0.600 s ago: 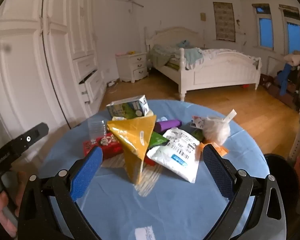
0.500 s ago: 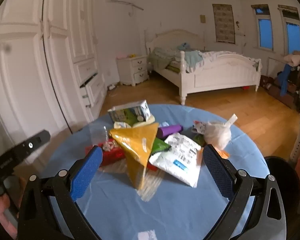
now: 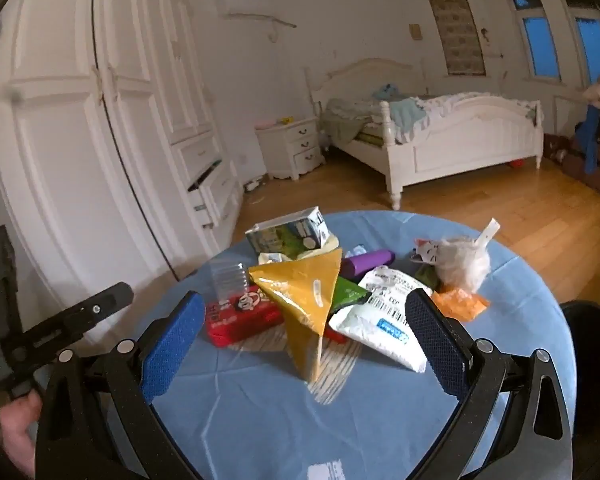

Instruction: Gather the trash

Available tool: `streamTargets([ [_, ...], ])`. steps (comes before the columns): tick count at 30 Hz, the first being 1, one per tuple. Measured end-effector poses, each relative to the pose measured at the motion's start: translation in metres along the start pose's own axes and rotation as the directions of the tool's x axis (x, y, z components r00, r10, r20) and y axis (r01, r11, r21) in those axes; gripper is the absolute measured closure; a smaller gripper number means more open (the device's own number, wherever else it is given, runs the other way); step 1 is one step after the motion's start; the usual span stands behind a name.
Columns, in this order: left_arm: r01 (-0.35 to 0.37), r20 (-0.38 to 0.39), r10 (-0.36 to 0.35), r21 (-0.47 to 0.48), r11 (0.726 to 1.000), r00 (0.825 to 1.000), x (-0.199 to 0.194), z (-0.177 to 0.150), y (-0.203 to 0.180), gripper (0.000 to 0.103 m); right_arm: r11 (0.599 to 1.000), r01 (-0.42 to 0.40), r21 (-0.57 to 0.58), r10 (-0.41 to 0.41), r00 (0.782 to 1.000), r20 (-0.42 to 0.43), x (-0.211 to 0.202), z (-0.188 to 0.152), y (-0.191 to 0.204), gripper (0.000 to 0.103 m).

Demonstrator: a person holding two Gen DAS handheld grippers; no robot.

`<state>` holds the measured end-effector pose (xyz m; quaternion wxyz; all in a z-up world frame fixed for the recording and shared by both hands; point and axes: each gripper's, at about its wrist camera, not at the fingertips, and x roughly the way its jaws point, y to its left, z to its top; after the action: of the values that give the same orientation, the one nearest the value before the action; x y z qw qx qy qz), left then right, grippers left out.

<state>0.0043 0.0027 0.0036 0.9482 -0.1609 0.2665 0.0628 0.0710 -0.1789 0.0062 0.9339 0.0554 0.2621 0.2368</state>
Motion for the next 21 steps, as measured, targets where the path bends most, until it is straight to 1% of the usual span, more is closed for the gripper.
streamTargets([
  [3, -0.017, -0.013, 0.017, 0.014, 1.0, 1.0, 0.002, 0.001, -0.012, 0.005, 1.0, -0.014, 0.009, 0.014, 1.0, 0.009, -0.005, 0.0, -0.01, 0.004],
  [8, -0.053, -0.03, 0.054, 0.039, 0.998, 0.998, 0.009, 0.004, -0.033, 0.005, 1.0, -0.014, -0.002, 0.014, 0.999, 0.035, -0.02, 0.0, -0.028, 0.004],
  [11, -0.07, -0.04, 0.073, 0.073, 0.995, 0.997, 0.013, 0.004, -0.045, 0.005, 1.0, -0.013, 0.003, 0.013, 0.999, 0.045, -0.027, -0.004, -0.038, 0.004],
  [17, -0.103, -0.065, 0.113, 0.141, 0.985, 0.991, 0.019, 0.001, -0.066, 0.005, 0.999, -0.009, 0.052, 0.007, 0.999, 0.047, -0.035, -0.014, -0.06, 0.004],
  [21, -0.116, -0.082, 0.13, 0.155, 0.981, 0.988, 0.022, -0.001, -0.074, 0.005, 0.997, -0.008, 0.075, 0.004, 0.999, 0.042, -0.037, -0.019, -0.071, 0.004],
])
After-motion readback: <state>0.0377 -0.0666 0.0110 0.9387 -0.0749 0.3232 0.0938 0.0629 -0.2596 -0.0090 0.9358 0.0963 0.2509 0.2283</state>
